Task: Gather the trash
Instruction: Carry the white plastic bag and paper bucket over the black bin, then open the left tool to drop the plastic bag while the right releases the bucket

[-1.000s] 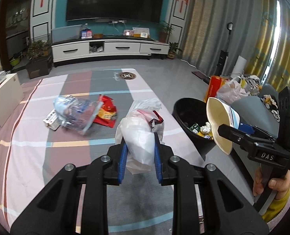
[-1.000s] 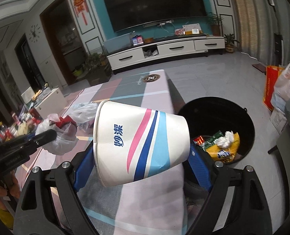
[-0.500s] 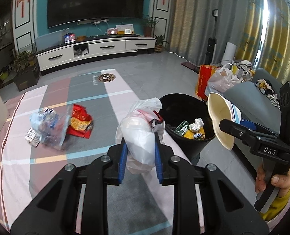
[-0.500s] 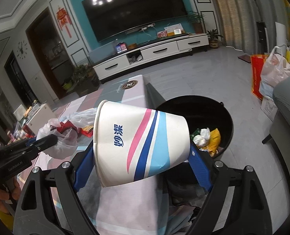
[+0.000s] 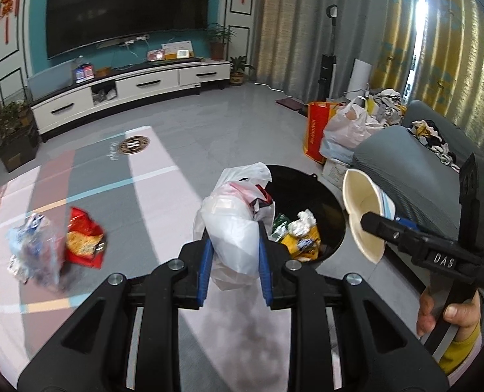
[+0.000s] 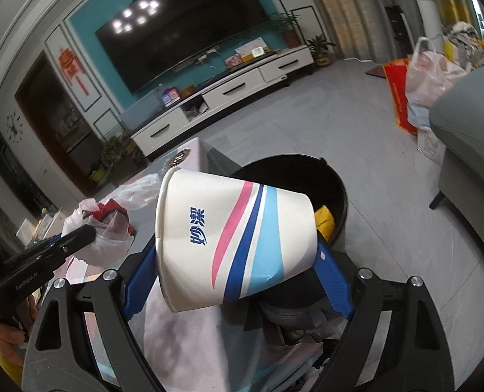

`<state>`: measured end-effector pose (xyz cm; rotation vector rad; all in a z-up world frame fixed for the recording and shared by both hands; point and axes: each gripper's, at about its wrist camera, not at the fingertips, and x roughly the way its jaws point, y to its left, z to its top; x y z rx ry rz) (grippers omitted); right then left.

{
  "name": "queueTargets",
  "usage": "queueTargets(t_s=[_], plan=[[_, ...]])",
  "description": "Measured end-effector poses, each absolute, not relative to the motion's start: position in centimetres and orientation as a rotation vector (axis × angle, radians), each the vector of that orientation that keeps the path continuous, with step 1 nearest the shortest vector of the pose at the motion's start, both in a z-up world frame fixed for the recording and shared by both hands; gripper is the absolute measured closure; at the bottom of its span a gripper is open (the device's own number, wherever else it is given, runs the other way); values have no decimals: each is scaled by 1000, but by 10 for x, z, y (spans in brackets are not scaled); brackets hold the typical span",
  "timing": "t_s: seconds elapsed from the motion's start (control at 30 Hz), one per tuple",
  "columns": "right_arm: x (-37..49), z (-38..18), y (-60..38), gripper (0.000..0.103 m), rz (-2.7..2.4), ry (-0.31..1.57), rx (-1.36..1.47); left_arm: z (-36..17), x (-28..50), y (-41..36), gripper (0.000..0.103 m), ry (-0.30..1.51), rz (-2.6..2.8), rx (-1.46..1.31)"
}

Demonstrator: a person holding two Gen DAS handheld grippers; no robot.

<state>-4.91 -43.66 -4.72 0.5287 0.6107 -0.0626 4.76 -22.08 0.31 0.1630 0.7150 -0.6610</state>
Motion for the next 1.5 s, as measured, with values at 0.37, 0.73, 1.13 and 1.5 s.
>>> queueTargets(t_s=[0.37,0.73,1.13,1.5], plan=[[-20,-66,-444,17,-116,653,480,-27,82,-288,77,748,-682,254],[1,-83,-451,17,-150,691,443,-53,95,-314,77,788,-686,309],[15,-90,-459,17,-183,709,423,-64,100,-324,72,800,-682,320],[24,-96,-461,17,-200,745,422,-59,104,-318,43,784,-663,295]])
